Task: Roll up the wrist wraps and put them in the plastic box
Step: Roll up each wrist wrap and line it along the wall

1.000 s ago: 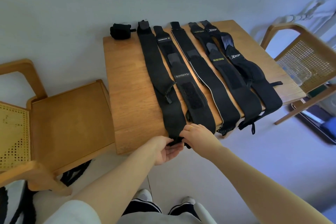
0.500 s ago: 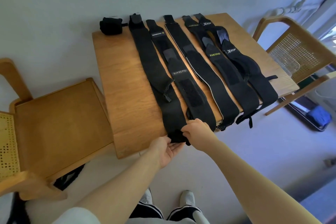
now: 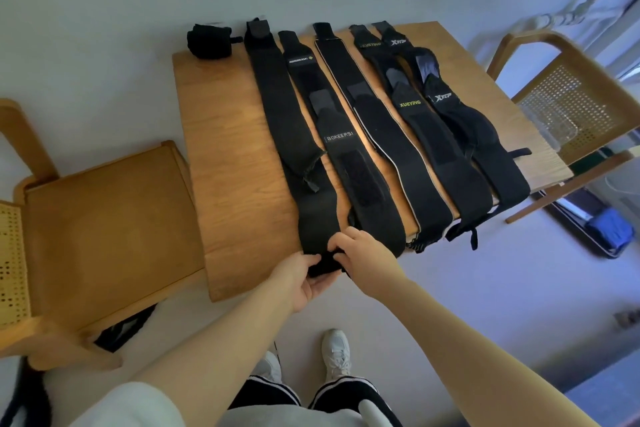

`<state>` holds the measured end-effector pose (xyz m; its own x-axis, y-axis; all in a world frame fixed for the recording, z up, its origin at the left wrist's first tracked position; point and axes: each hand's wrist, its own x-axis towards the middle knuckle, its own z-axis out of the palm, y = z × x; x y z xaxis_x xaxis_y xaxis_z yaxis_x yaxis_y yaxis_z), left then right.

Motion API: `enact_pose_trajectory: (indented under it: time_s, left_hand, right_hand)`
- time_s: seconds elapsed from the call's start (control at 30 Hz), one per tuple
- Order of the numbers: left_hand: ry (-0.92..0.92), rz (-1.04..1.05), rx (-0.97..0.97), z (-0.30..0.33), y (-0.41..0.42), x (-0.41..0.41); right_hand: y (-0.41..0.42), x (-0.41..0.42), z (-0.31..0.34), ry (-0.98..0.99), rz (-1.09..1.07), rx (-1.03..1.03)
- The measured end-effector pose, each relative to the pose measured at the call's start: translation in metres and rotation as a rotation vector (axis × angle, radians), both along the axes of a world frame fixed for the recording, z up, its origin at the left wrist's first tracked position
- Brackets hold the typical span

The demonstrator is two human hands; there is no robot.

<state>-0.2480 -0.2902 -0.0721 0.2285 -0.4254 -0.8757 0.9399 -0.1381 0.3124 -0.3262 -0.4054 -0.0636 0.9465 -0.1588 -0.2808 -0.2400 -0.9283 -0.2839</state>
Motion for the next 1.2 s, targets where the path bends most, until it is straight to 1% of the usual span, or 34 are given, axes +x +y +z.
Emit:
enact_pose_trajectory:
  time_s: [0.07,0.17,0.2,0.27,0.37,0.5,0.57,0.63,0.73,0.8,0.87,0.93,1.03,1.07,1.1,1.13,1.2]
  left_hand:
    - [-0.021,-0.001,0.024,0.0,-0.003,0.002]
    - [-0.003,0.021,0.031,0.002,-0.009,0.0]
    - [0.008,0.04,0.024,0.002,-0.011,-0.001]
    - [0.031,0.088,0.007,0.003,-0.013,-0.004]
    - [0.041,0.135,-0.017,0.002,-0.015,-0.011]
    - [-0.011,0.143,-0.024,-0.001,-0.015,-0.014]
    - [-0.058,0.127,0.011,-0.001,-0.018,-0.015]
    - [-0.081,0.134,0.076,-0.002,-0.021,-0.016]
    - [-0.119,0.117,0.164,-0.004,-0.028,-0.017]
    - [-0.179,0.075,0.246,-0.007,-0.033,-0.016]
    - [-0.227,0.035,0.314,-0.009,-0.033,-0.015]
    - [-0.313,-0.077,0.346,-0.01,-0.032,-0.014]
    - [-0.45,-0.227,0.376,-0.012,-0.037,-0.012]
    - [-0.438,-0.248,0.423,-0.009,-0.039,-0.012]
    - [-0.469,-0.31,0.505,-0.006,-0.041,-0.013]
    - [-0.548,-0.381,0.606,-0.004,-0.041,-0.011]
    - [-0.887,-0.639,0.806,-0.006,-0.035,-0.006]
  right_hand:
    - [-0.002,-0.006,-0.002,-0.041,0.075,0.002]
    - [-0.011,-0.006,-0.007,-0.157,0.171,-0.101]
    - [-0.014,-0.004,-0.009,-0.168,0.173,-0.132]
    - [-0.018,-0.001,-0.01,-0.098,0.183,-0.157]
    - [-0.024,0.004,-0.016,0.026,0.169,-0.115]
    - [-0.026,0.015,-0.022,0.131,0.113,-0.028]
    - [-0.026,0.02,-0.023,0.139,0.018,0.096]
    - [-0.026,0.022,-0.023,0.104,-0.074,0.199]
    - [-0.024,0.018,-0.025,0.033,-0.118,0.202]
    - [-0.022,0.014,-0.026,-0.015,-0.04,0.125]
    - [-0.023,0.008,-0.027,-0.037,0.098,0.041]
    - [-0.029,0.0,-0.026,-0.018,0.201,0.026]
    - [-0.036,-0.004,-0.024,0.022,0.287,-0.041]
    - [-0.037,-0.002,-0.024,0.018,0.3,-0.074]
    - [-0.036,0.001,-0.025,0.017,0.307,-0.103]
    - [-0.035,0.003,-0.026,0.019,0.308,-0.121]
    - [-0.035,0.007,-0.027,0.032,0.268,-0.105]
